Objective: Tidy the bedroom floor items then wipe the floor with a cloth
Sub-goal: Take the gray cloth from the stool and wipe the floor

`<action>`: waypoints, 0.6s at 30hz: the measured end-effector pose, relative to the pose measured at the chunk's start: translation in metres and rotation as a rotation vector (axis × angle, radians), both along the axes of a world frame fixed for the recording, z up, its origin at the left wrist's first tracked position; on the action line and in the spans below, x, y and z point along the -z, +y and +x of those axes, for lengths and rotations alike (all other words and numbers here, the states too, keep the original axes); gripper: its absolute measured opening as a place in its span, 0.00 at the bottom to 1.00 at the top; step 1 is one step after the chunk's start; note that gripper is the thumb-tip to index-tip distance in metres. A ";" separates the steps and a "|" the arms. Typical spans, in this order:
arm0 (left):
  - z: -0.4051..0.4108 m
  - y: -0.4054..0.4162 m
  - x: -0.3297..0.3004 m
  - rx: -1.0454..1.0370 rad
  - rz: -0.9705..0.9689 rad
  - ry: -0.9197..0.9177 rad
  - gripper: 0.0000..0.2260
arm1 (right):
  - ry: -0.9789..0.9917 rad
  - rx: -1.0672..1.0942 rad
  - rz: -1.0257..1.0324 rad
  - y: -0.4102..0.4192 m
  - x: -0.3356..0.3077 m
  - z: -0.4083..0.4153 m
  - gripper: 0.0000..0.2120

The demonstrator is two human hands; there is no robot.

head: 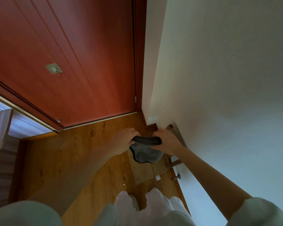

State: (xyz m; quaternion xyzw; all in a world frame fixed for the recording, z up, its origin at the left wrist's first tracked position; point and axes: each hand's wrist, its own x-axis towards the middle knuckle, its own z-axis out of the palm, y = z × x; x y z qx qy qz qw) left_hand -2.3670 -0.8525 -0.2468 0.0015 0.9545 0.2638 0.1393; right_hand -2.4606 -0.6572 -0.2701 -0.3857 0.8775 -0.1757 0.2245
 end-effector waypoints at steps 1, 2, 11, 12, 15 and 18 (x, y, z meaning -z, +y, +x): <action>-0.002 -0.001 0.007 -0.006 -0.010 -0.008 0.11 | 0.003 0.002 0.010 -0.002 0.004 -0.003 0.12; -0.004 -0.002 0.014 -0.021 -0.010 -0.025 0.11 | 0.008 0.001 0.026 -0.005 0.010 -0.006 0.12; -0.031 -0.008 0.119 -0.080 -0.084 -0.054 0.10 | 0.001 0.071 0.054 -0.010 0.103 -0.032 0.11; -0.034 -0.007 0.134 -0.094 -0.101 -0.028 0.10 | -0.031 0.099 0.057 -0.010 0.119 -0.034 0.12; -0.040 -0.001 0.187 -0.090 -0.144 -0.016 0.13 | -0.056 0.100 0.096 -0.008 0.169 -0.042 0.13; -0.050 0.003 0.243 -0.096 -0.169 -0.028 0.14 | -0.009 0.091 0.115 -0.008 0.223 -0.051 0.15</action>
